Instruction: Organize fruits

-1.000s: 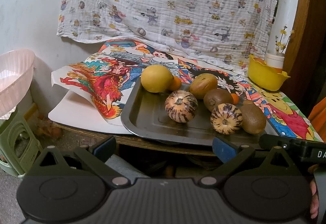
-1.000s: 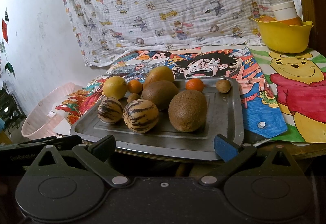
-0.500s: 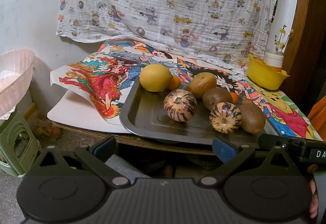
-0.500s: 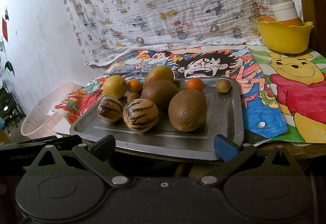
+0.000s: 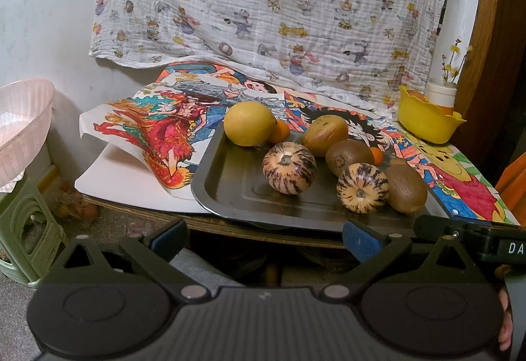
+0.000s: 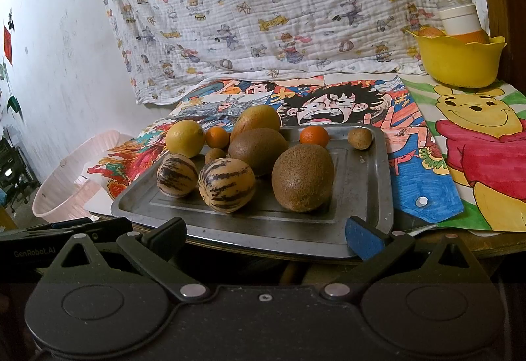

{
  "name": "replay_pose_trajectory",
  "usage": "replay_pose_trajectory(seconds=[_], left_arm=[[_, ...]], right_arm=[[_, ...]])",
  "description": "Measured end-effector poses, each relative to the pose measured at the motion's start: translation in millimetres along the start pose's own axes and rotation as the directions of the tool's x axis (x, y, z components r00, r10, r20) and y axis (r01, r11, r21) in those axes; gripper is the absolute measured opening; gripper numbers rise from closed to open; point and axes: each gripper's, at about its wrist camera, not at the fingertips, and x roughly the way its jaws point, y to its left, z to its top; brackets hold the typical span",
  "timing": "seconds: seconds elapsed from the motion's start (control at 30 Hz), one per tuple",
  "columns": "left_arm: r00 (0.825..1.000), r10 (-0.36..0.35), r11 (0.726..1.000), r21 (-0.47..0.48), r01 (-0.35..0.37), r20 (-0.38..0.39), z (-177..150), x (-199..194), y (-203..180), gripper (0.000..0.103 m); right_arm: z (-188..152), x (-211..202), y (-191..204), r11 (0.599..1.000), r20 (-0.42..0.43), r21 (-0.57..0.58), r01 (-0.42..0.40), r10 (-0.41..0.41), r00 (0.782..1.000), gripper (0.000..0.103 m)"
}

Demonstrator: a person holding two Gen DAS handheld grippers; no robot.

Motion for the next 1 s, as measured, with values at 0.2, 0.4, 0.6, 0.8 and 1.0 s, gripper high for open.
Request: replay_pose_trajectory(seconds=[0.2, 0.4, 0.6, 0.8, 1.0], left_arm=[[1.000, 0.000, 1.000, -0.002, 0.000, -0.002, -0.3, 0.2, -0.2, 0.103], [1.000, 0.000, 1.000, -0.002, 0.000, -0.002, -0.7, 0.3, -0.6, 0.102], [1.000, 0.000, 1.000, -0.002, 0.000, -0.004, -0.9, 0.7, -0.8, 0.102], [1.000, -0.002, 1.000, -0.001, 0.002, -0.006, -4.3, 0.7, -3.6, 0.103], [1.000, -0.002, 1.000, -0.002, 0.002, -0.006, -3.3, 1.0, -2.5, 0.102]], right_arm=[[-0.1, 0.0, 0.0, 1.000, 0.000, -0.001, 0.001, -0.001, 1.000, 0.102], [-0.2, 0.0, 0.4, 1.000, 0.000, -0.001, 0.001, -0.001, 1.000, 0.103], [-0.1, 0.0, 0.6, 1.000, 0.000, -0.003, 0.002, -0.002, 1.000, 0.103], [0.0, 0.0, 0.7, 1.000, 0.000, -0.004, 0.002, -0.002, 1.000, 0.103], [-0.1, 0.0, 0.7, 1.000, 0.000, -0.004, 0.002, -0.002, 1.000, 0.103]])
